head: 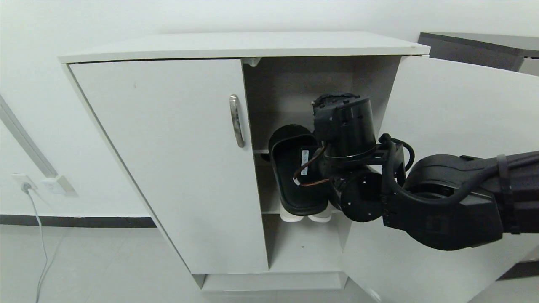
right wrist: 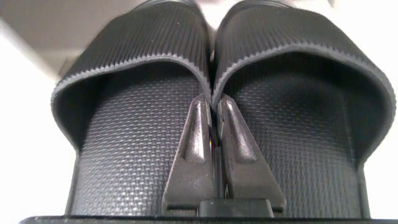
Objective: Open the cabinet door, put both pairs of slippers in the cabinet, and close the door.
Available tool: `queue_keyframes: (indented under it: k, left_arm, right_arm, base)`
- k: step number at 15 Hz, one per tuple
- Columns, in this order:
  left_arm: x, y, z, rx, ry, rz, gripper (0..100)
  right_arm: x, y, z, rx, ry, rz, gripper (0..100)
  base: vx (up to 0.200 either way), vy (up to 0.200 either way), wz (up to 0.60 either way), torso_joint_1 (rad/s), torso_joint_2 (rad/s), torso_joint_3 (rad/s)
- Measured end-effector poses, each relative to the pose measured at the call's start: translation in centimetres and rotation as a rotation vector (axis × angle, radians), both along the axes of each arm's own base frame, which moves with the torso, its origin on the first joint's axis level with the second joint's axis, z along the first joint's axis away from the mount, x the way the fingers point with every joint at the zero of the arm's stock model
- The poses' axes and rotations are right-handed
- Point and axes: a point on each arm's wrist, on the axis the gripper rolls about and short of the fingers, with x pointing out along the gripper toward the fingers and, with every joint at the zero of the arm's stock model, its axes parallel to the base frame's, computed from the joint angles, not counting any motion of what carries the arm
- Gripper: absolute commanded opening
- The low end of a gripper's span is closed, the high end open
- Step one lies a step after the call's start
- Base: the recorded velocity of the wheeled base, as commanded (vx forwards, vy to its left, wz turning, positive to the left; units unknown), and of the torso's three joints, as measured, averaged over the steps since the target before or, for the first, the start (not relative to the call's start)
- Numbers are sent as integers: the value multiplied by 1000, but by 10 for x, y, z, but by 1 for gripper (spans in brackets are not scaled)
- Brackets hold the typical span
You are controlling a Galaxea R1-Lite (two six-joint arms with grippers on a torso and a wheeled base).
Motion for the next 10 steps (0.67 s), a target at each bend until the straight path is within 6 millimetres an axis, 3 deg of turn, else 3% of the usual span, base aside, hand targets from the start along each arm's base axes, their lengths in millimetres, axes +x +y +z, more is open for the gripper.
queue_keyframes:
  k: [2,7,10]
  left_arm:
    - [0,0,0,0,0,1,0]
    - [0,0,0,0,0,0,0]
    - [0,0,0,0,0,1,0]
  right_arm:
    - [0,0,0,-3,1,-1,0]
    - [7,0,-2,-18,2,-8,0]
    - [24,2,3,-6,-18,-31,0]
  base:
    - [200,0,0,2,2,9]
    - [0,0,0,0,0,0]
    - [0,0,0,0,0,0]
